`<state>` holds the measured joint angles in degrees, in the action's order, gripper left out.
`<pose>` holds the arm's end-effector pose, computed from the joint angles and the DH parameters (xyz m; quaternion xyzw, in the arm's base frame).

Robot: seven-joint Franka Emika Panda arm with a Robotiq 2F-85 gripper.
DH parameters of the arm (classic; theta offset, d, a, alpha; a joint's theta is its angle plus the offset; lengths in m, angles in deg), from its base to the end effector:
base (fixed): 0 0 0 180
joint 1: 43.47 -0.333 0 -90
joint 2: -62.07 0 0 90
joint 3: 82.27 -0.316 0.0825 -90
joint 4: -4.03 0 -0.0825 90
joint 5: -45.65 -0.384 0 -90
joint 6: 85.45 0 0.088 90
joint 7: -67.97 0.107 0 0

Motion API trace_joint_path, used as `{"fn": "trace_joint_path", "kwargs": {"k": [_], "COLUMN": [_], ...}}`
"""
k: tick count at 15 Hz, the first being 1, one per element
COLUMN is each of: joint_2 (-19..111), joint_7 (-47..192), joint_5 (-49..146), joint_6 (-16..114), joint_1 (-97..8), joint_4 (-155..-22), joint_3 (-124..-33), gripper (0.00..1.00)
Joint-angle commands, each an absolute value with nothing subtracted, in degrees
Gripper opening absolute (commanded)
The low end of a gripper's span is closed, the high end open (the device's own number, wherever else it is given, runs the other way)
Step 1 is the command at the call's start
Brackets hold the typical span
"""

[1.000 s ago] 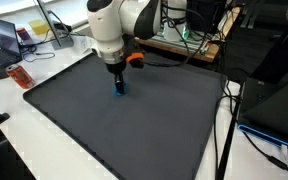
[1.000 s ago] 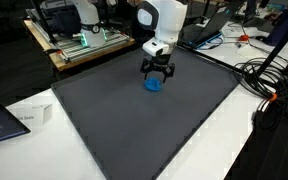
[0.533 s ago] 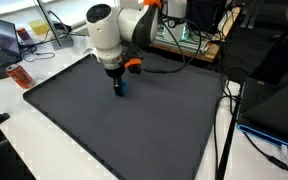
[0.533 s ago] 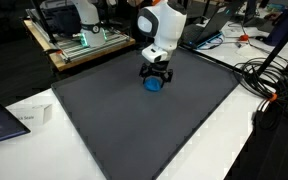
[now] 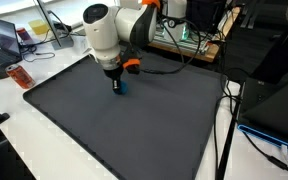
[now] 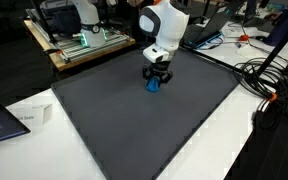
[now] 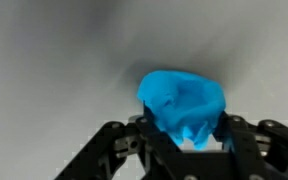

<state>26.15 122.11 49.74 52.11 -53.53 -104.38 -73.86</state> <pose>0.6187 0.0198 0.1639 0.9100 -0.4053 -0.0191 0.0850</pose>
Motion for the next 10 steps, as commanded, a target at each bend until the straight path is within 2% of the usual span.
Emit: {"fn": "trace_joint_path", "kwargs": {"k": [1, 3, 5, 7, 10], "joint_2": [25.6, 25.73, 26.01, 26.3, 26.92], "joint_7": [122.37, 121.79, 121.03, 120.4, 120.35], "joint_5": [49.75, 49.41, 49.08, 48.9, 49.15], "joint_6": [50.03, 48.97, 47.81, 47.07, 46.74], "joint_1": [-53.49, -53.17, -52.88, -52.65, -52.74], "joint_4": [-102.93, -102.56, -102.41, -102.38, -102.65], "joint_3": [-73.99, -74.4, -74.83, -75.14, -75.04], "gripper": [0.23, 0.11, 0.02, 0.05, 0.02]}}
